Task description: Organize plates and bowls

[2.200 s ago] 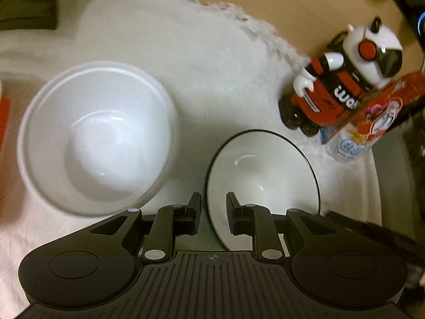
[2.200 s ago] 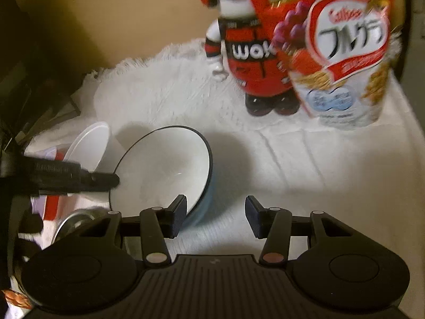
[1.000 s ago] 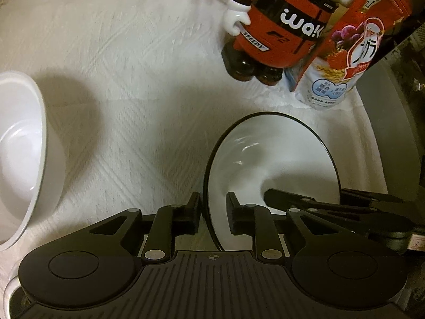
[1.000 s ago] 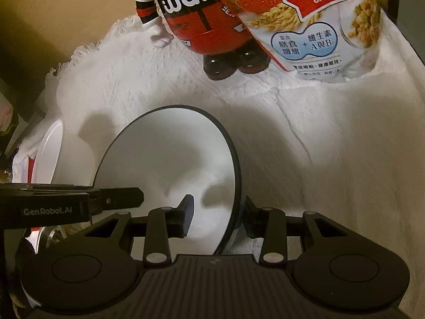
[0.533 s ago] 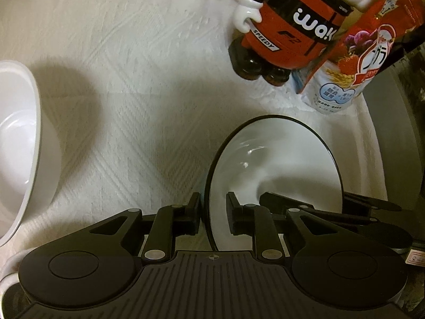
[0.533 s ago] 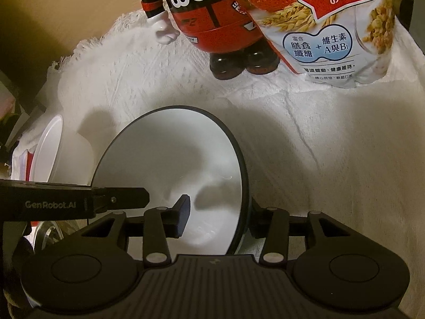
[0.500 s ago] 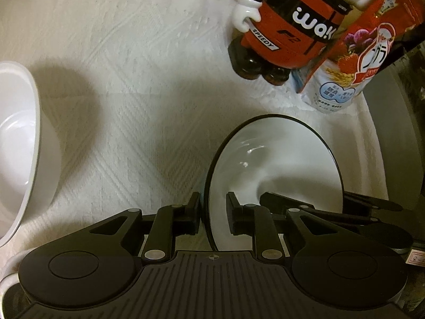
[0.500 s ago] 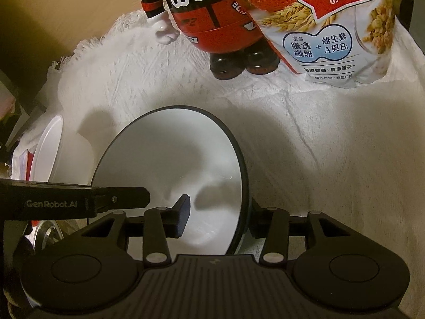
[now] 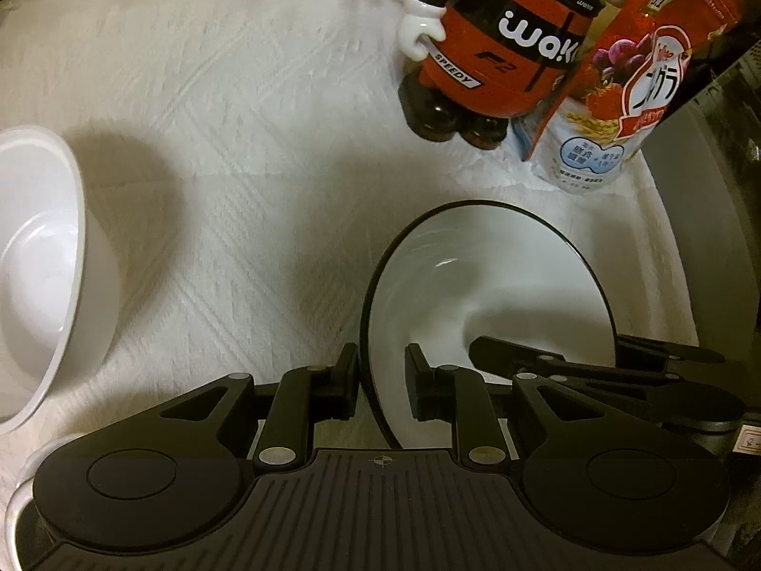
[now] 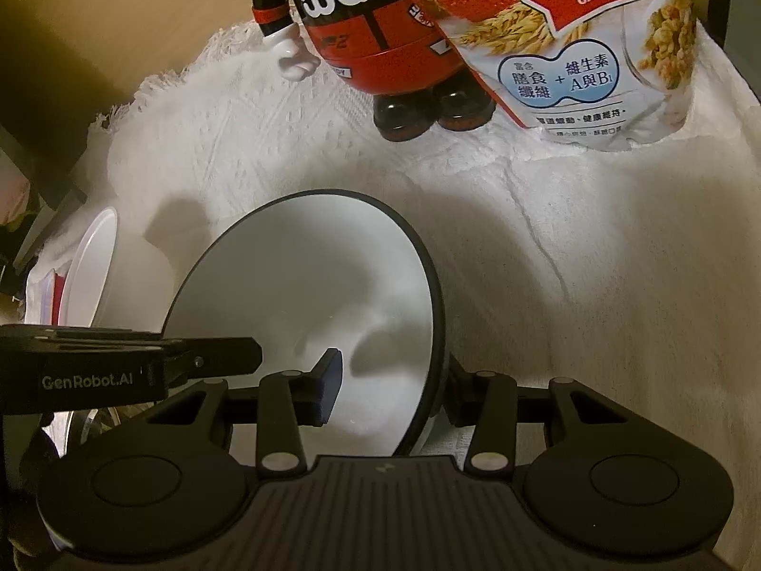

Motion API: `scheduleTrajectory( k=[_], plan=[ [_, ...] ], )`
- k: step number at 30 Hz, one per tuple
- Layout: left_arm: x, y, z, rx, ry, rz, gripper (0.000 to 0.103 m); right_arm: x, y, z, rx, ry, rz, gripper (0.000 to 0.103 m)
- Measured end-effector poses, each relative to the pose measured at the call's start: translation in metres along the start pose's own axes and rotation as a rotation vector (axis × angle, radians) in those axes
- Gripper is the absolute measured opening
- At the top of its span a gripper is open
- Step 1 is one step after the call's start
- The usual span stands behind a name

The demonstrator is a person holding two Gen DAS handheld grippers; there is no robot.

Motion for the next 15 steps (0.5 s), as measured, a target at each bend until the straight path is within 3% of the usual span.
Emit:
scheduleTrajectory(
  k=[15],
  plan=[
    [0.0029, -0.0004, 0.0022, 0.005, 0.013, 0.018, 0.022, 0.0005, 0.0032, 0.0047, -0.032, 0.004, -0.006, 0.044]
  ],
)
Point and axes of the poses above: each gripper's, at about its wrist camera, not at the fingertips, and x roughly against the way its jaws point, z to its right, y to its underside, the point moved 6 cm from there along -x, roughly the way its jaws point, and after that the axes turned 15 degrees about z, right-handed, at the moved point
